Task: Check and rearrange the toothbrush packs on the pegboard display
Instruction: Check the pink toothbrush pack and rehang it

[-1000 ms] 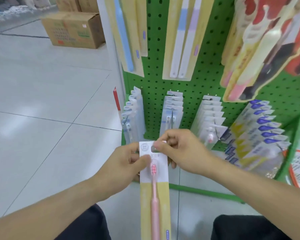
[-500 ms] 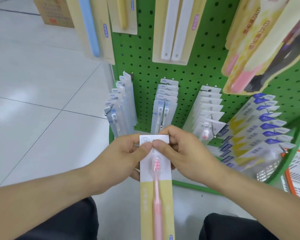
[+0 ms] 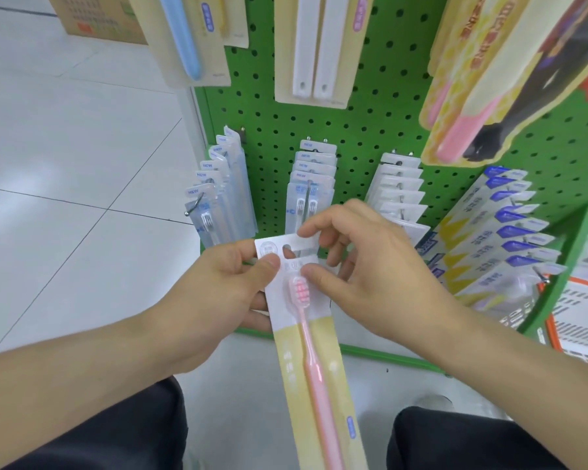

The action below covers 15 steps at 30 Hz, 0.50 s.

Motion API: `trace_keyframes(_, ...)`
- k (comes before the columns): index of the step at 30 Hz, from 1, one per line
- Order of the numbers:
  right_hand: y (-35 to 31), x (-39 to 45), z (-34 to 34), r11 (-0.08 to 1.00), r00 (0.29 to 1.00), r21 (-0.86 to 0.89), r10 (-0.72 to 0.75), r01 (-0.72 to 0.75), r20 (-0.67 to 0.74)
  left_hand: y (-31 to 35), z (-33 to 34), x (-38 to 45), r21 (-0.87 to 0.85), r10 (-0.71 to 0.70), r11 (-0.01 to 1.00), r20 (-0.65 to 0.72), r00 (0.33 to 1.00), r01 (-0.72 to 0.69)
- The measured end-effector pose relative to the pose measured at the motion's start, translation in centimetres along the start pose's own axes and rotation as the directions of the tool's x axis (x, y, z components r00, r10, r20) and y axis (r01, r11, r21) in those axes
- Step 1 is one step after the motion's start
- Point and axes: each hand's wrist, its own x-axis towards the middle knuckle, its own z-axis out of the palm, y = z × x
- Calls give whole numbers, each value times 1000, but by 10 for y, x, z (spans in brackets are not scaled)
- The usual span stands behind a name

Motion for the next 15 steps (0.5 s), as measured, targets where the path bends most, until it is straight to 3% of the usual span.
trace_keyframes(3, -4, -2, 7, 993, 993, -6, -117, 117, 7, 2, 2, 0, -74, -10, 997, -43, 999, 7)
trace_keyframes(8, -7, -7, 4, 975, 966, -80, -192, 209, 176, 4, 1, -1, -120, 3, 993, -106, 994, -15)
trace_keyframes(11, -14, -7, 6, 971, 953, -137, -156, 196, 258, 5, 1, -1, -111, 21, 993, -126, 992, -35)
trace_keyframes(15, -17, -4, 14, 954, 962, -239, -120, 180, 246, 3, 5, -3, -77, 43, 996, -89, 995, -50)
